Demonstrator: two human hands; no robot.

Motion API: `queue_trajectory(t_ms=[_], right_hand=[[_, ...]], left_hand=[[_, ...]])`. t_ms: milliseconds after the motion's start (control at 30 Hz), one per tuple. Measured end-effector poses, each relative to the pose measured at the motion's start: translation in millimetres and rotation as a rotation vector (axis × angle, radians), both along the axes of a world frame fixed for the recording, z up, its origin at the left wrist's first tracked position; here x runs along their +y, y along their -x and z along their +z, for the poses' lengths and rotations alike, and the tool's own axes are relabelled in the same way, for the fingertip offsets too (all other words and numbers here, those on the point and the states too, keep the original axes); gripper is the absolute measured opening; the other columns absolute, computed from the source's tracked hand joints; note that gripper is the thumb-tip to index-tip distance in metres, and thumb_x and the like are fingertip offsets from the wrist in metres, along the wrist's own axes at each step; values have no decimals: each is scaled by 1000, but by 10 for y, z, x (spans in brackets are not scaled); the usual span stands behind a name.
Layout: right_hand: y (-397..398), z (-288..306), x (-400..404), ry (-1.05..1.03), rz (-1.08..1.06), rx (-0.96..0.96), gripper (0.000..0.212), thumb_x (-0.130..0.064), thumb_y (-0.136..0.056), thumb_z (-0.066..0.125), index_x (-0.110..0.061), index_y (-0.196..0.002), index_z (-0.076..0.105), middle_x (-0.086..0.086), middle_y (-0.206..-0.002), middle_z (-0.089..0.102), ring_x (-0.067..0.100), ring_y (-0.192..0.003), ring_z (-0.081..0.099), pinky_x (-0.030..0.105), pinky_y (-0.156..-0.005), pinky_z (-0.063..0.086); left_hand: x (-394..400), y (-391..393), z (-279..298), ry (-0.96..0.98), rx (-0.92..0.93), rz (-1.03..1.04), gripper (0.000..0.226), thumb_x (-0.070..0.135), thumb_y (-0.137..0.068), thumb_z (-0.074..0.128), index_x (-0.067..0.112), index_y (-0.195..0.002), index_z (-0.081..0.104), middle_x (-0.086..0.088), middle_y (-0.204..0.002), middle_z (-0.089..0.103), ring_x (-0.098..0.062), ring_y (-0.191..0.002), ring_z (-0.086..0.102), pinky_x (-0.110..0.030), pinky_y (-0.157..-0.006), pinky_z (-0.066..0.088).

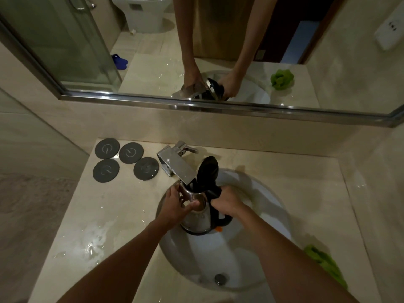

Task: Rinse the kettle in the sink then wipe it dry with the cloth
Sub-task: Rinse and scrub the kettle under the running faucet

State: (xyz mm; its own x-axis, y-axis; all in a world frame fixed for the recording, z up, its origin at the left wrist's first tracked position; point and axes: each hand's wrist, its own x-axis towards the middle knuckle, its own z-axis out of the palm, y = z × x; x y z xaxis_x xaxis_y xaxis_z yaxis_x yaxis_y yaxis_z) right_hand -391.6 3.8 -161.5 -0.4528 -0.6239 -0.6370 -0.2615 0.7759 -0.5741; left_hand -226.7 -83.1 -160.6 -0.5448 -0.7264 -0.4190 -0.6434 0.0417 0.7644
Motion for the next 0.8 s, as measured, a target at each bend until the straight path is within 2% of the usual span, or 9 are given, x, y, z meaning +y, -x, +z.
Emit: queue_trajectory(t_ms=[133,200,333,533,800], right_hand=[[21,-3,-21,-2,18,11,5,-17,-77,66,-14,-82,65,9,-76,68,22,-68,66,27,-55,47],[31,3,-31,-3,32,14,2,-16,-77,65,-16,-79,64,9,-74,67,22,-67,66,27,-55,47],[56,28,-40,-8,80,32,11,-14,-79,64,-18,-71,57,5,-68,61,20,-64,61,25,-51,40],[82,27,-48,-27,116,62,6,-15,-77,64,-17,-75,59,6,-69,61,20,-65,60,26,-51,41],[83,29,-29,-20,129,65,19,-15,-76,64,-23,-65,52,4,-66,59,18,-61,59,24,-47,38]], left_hand=[[-1,-15,-28,-9,7,21,90,37,-73,79,12,-142,27,-11,-143,33,-25,-127,43,-26,-95,41],[10,-20,-44,14,0,30,89,39,-72,79,13,-141,29,-10,-141,35,-22,-124,44,-24,-94,40],[53,-14,-49,59,3,41,84,37,-73,78,12,-138,32,-8,-139,36,-7,-112,36,-18,-94,35],[76,-20,-67,52,37,65,83,36,-72,80,11,-137,34,-9,-136,37,-9,-113,39,-18,-92,38],[92,-26,-115,65,29,69,85,40,-70,80,13,-135,34,-8,-135,37,-11,-114,37,-24,-94,39]])
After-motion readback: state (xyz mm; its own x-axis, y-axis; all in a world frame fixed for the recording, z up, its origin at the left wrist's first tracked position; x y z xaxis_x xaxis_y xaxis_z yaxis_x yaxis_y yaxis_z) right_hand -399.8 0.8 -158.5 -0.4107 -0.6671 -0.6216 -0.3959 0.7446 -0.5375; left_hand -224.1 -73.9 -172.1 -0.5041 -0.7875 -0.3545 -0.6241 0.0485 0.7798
